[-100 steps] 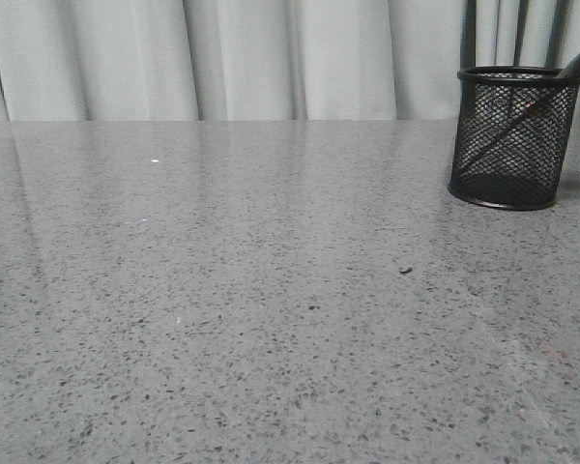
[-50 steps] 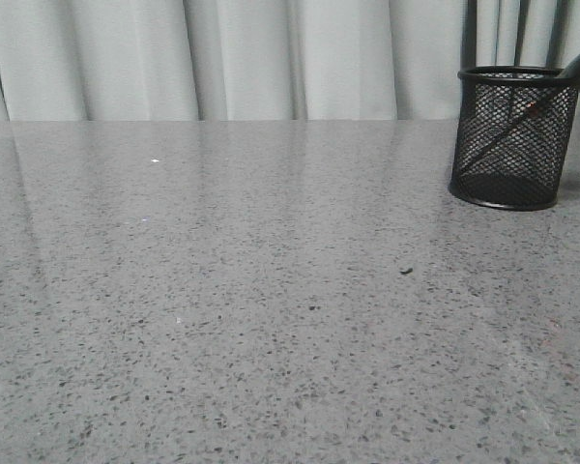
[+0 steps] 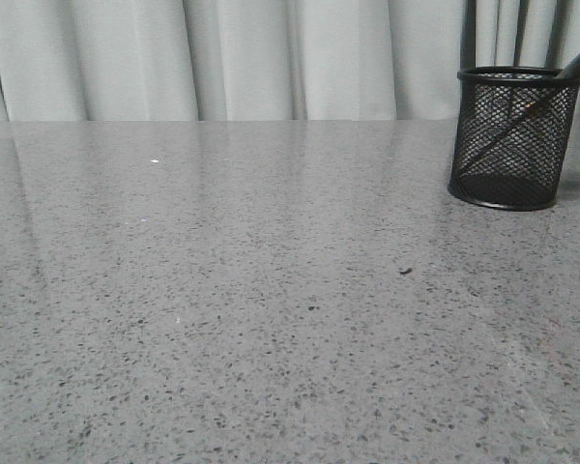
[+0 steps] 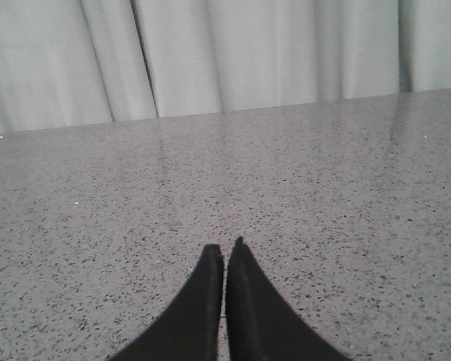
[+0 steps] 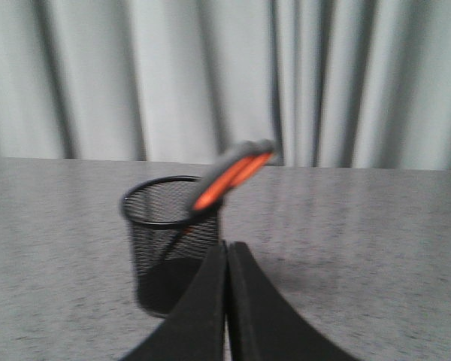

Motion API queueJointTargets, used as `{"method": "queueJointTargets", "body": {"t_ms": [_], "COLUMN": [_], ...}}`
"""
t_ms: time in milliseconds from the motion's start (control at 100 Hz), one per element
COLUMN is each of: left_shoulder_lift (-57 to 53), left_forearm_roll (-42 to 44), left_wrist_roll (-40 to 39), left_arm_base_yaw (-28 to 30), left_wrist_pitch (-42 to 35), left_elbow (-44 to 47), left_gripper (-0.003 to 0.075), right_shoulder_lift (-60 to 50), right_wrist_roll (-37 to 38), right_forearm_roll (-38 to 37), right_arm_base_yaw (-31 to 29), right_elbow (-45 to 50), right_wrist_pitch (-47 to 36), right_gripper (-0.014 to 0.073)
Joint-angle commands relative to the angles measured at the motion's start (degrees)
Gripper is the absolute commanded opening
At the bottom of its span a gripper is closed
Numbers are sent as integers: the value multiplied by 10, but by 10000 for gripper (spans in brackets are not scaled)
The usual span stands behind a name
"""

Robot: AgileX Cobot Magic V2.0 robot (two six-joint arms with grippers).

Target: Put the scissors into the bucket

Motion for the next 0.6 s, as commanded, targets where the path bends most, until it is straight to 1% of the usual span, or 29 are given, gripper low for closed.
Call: {"method": "queueJointTargets", "body": {"t_ms": [0, 160, 230, 350, 400, 440, 590], "left_shoulder_lift": [-14, -14, -14, -14, -14, -14, -14], "left_forearm_roll": [-1, -1, -1, -1, -1, -1, -1], "left_wrist_roll": [-7, -7, -7, -7, -7, -7, -7], "left_arm_base_yaw": [0, 0, 0, 0, 0, 0, 0], "left_wrist_pitch": [-45, -45, -45, -45, -45, -45, -45], "left_elbow": [10, 10, 10, 10, 10, 10, 10], "left_gripper": [-20, -20, -20, -20, -20, -20, -20], "right_shoulder_lift": [0, -49, -73, -114, -137, -156, -153], "right_wrist_roll": [125, 134, 152, 154, 154, 154, 154], "right_forearm_roll": [-146, -165, -177, -178, -184, -191, -200], "right_arm_base_yaw": [-2, -2, -2, -2, -2, -4, -8], "right_elbow": [19, 92, 125, 171, 170, 170, 170], "right_wrist_pitch": [-82, -80, -80, -78, -39, -29, -3], "right_gripper": [-69, -69, -69, -69, -69, -69, -69]}}
